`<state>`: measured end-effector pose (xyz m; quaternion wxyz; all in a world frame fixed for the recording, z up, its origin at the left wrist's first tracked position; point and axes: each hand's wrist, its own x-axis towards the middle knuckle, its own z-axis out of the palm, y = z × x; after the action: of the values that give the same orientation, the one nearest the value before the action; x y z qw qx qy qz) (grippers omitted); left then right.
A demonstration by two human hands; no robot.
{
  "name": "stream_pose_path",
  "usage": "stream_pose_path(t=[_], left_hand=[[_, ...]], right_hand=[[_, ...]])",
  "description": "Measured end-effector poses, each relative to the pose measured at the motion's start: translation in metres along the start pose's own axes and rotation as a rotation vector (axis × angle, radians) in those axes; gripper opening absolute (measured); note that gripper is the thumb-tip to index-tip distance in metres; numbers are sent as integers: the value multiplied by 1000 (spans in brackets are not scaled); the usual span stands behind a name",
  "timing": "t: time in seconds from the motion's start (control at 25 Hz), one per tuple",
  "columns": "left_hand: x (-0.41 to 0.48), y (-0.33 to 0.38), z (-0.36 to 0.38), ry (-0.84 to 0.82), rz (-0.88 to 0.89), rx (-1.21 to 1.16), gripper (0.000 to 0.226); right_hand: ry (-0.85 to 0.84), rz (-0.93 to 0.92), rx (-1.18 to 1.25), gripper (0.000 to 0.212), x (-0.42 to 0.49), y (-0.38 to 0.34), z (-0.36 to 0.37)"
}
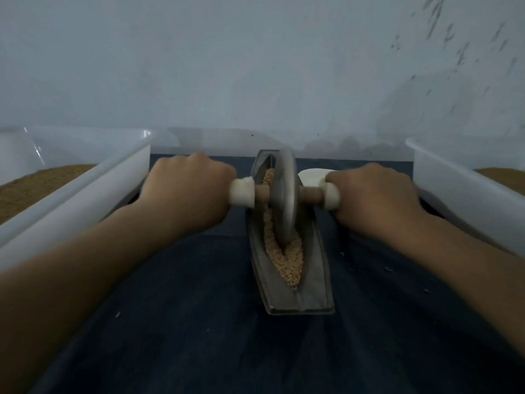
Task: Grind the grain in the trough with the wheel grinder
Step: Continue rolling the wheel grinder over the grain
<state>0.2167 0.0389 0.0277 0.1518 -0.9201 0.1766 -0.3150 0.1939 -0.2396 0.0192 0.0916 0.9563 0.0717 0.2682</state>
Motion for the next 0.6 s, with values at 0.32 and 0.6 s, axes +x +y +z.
stream_pose_path(t=[0.32, 0.6], left_hand=[[-17, 1, -11, 34, 48, -53, 21], [30, 17, -1, -187, -183, -106, 12]], right_hand=[[89, -108, -27, 18, -21, 8, -12], [-157, 56, 22, 8, 45, -15, -4]])
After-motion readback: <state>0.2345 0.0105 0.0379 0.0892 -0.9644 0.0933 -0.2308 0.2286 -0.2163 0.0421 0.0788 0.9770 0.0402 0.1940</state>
